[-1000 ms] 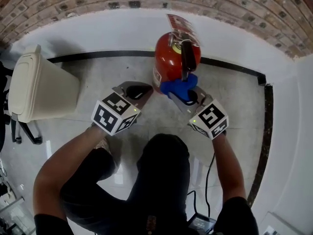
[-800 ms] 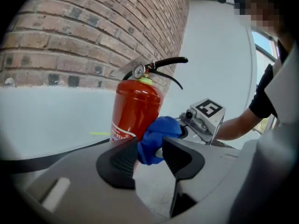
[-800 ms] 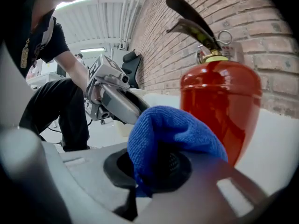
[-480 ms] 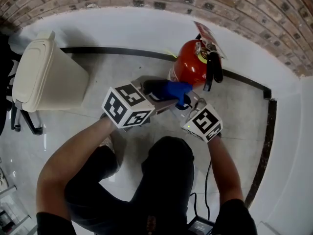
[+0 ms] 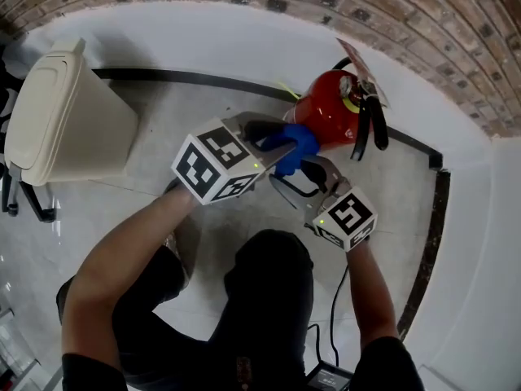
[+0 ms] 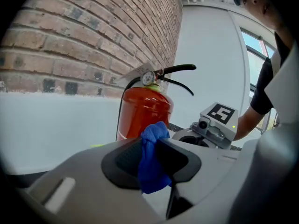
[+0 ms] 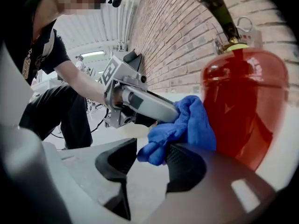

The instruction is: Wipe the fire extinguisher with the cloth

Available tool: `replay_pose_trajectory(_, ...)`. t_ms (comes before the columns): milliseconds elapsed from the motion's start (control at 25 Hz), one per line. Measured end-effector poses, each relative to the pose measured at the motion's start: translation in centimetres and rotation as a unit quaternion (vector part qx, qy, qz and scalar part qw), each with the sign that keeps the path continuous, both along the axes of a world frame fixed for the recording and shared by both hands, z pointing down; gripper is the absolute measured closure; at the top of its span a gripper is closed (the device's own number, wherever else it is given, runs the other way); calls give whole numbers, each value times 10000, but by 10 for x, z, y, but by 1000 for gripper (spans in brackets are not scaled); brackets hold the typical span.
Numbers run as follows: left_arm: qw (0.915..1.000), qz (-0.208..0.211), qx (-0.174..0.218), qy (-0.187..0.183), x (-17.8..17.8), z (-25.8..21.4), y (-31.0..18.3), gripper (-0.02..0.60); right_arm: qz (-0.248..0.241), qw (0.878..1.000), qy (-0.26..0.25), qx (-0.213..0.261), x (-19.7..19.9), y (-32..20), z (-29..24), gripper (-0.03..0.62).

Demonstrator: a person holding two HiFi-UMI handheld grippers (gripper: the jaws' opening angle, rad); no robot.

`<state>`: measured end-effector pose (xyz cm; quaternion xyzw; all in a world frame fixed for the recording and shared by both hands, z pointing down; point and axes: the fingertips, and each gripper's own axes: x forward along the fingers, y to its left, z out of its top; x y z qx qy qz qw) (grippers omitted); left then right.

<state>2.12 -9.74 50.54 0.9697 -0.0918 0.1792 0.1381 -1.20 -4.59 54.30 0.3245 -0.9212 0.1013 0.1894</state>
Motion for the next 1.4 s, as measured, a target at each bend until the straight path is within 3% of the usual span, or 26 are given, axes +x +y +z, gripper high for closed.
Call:
replay_pose_trajectory(240,9956,-863,-101,357,-13,8,-48,471,293,9993,197,-100,19,5,3,419)
replay_pose_trajectory(440,9908,-1123,-289,704,-9,14,-76,472,441,9985,245,-197,22,8,4,420)
replay_pose_trajectory(800,9863,-1230,-474,991,17,30,-122,480,873,9942,319,-535,44,12,23,428)
replay_pose_trajectory(1200,9868,-1169,-625,929,51,58,-142,491,1087,9904,489,-701,57,26,32,433)
replay_pose_trajectory(1400,9877,-1110,-691,862,40,63,-133,503,1070,9903,529,-715,62,28,33,433)
